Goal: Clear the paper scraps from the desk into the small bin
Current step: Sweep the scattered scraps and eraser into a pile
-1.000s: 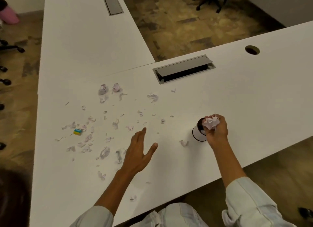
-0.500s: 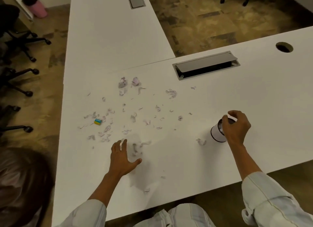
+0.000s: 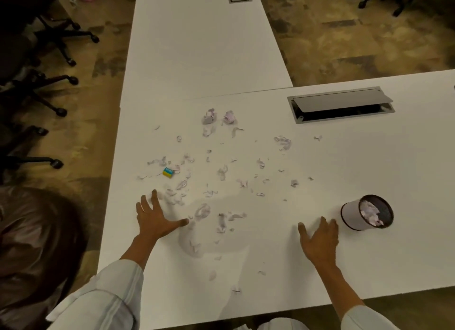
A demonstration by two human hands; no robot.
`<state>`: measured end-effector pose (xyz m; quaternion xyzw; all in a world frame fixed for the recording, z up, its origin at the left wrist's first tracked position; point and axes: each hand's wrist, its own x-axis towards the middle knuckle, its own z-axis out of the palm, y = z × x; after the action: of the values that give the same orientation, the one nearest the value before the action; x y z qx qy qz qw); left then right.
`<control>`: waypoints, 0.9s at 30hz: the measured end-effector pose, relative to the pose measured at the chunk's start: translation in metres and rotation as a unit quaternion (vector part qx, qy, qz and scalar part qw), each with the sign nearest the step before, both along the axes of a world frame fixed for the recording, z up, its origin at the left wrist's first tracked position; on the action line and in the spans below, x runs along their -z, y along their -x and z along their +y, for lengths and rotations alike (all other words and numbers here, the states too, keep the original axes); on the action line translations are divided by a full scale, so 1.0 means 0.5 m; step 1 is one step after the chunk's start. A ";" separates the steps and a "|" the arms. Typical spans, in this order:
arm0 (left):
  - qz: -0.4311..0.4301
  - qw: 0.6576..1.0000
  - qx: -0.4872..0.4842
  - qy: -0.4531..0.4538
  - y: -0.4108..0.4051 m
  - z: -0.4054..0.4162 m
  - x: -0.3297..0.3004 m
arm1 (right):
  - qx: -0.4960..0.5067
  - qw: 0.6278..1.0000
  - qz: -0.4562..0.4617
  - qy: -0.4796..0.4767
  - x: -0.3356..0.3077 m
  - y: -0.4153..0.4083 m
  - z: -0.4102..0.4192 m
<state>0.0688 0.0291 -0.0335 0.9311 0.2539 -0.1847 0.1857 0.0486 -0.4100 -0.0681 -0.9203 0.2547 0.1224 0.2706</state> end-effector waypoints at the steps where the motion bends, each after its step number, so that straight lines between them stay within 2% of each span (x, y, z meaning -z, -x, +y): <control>1: -0.002 1.000 -0.002 0.010 -0.005 0.006 0.004 | -0.002 1.000 0.007 0.018 0.015 0.009 0.010; 5: -0.010 0.997 0.052 0.062 -0.009 0.000 0.031 | -0.013 1.000 -0.022 0.017 0.045 0.004 0.075; 9: -0.020 0.992 0.099 0.076 0.000 -0.043 0.041 | -0.094 0.995 -0.030 0.020 0.058 -0.023 0.172; 12: -0.050 0.977 0.159 0.130 0.019 -0.087 0.047 | -0.222 0.974 -0.039 0.000 0.057 -0.037 0.249; 15: -0.093 0.958 0.201 0.183 0.025 -0.106 0.047 | -0.367 0.926 -0.084 -0.032 0.048 -0.055 0.294; 17: -0.128 0.963 0.173 0.165 0.011 -0.087 0.045 | -0.332 0.935 -0.119 -0.048 0.035 -0.089 0.279; 20: -0.141 0.979 0.101 0.106 -0.029 -0.011 0.040 | -0.136 0.980 -0.140 -0.040 0.017 -0.155 0.194; 22: -0.120 0.989 0.068 0.062 -0.059 0.054 0.041 | -0.062 0.989 -0.131 0.001 0.017 -0.189 0.118; 24: -0.097 0.994 0.024 0.038 -0.089 0.111 0.046 | -0.040 0.993 -0.103 0.036 0.027 -0.215 0.056; 27: -0.078 0.997 -0.002 0.024 -0.129 0.169 0.054 | -0.069 0.995 -0.052 0.056 0.046 -0.240 0.030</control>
<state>0.1331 0.1133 -0.0604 0.9375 0.2358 -0.1176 0.2273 0.1684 -0.3950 -0.0912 -0.9546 0.1824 0.0778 0.2221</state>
